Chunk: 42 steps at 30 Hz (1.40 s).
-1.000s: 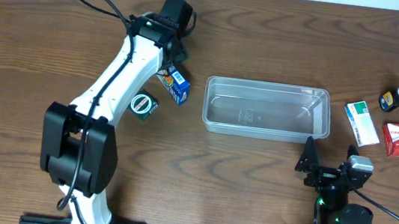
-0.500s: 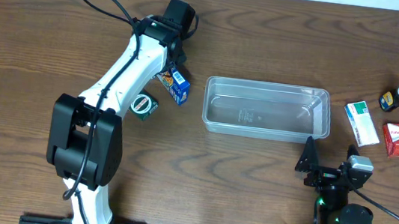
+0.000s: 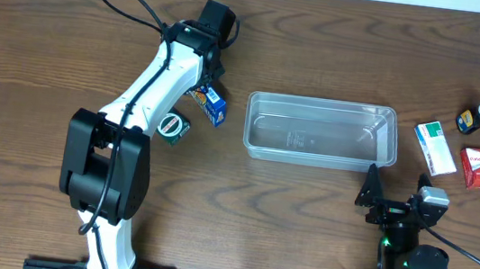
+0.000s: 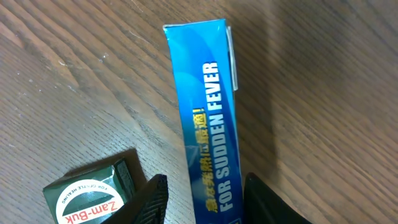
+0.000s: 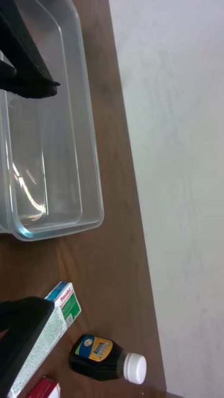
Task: Pack container
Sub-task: 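Move left gripper to the blue Kool Fever box and grasp it, then lift the blue box with left gripper and carry it over the container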
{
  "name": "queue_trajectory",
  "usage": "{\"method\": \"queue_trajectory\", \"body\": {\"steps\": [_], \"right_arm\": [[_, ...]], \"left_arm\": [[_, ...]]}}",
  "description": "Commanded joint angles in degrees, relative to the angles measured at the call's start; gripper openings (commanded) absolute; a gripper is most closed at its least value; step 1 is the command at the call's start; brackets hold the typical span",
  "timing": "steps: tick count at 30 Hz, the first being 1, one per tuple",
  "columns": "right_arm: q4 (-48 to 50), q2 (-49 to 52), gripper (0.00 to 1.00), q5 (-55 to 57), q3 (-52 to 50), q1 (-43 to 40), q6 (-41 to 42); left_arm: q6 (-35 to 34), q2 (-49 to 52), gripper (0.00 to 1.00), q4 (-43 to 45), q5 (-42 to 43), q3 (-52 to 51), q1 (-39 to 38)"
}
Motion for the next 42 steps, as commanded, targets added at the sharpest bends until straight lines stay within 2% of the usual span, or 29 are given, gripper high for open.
{"method": "queue_trajectory", "body": {"steps": [1,2,19,24,29,36,37,42], "right_arm": [[-0.22,-0.24,0.99,0.61,-0.11,-0.22,0.79],[-0.22,-0.24,0.99,0.61,-0.11,-0.22,0.79],[-0.22,-0.24,0.99,0.61,-0.11,-0.22,0.79],[-0.22,-0.24,0.99,0.61,-0.11,-0.22,0.79],[-0.22,-0.24,0.99,0.61,-0.11,-0.22,0.76],[-0.22,-0.24,0.99,0.61,-0.11,-0.22,0.76],[-0.22,-0.24,0.99,0.61,-0.11,-0.22,0.79],[-0.22,-0.24,0.99,0.61,-0.11,-0.22,0.76]], "left_arm": [[-0.5,0.72,0.36,0.02,-0.92,0.46,0.24],[-0.5,0.72,0.33,0.0,-0.92,0.44,0.24],[0.02,0.68,0.33,2.78,-1.07,-2.69,0.42],[5.68,0.15,0.33,2.34,-1.05,-2.69,0.39],[11.67,-0.94,0.2,2.8,-1.14,-2.64,0.42],[13.18,-1.44,0.19,3.02,-1.14,-2.64,0.42],[14.47,-1.92,0.15,2.99,-1.16,-2.51,0.42],[24.57,-7.43,0.13,2.12,-1.16,-1.27,0.2]]}}
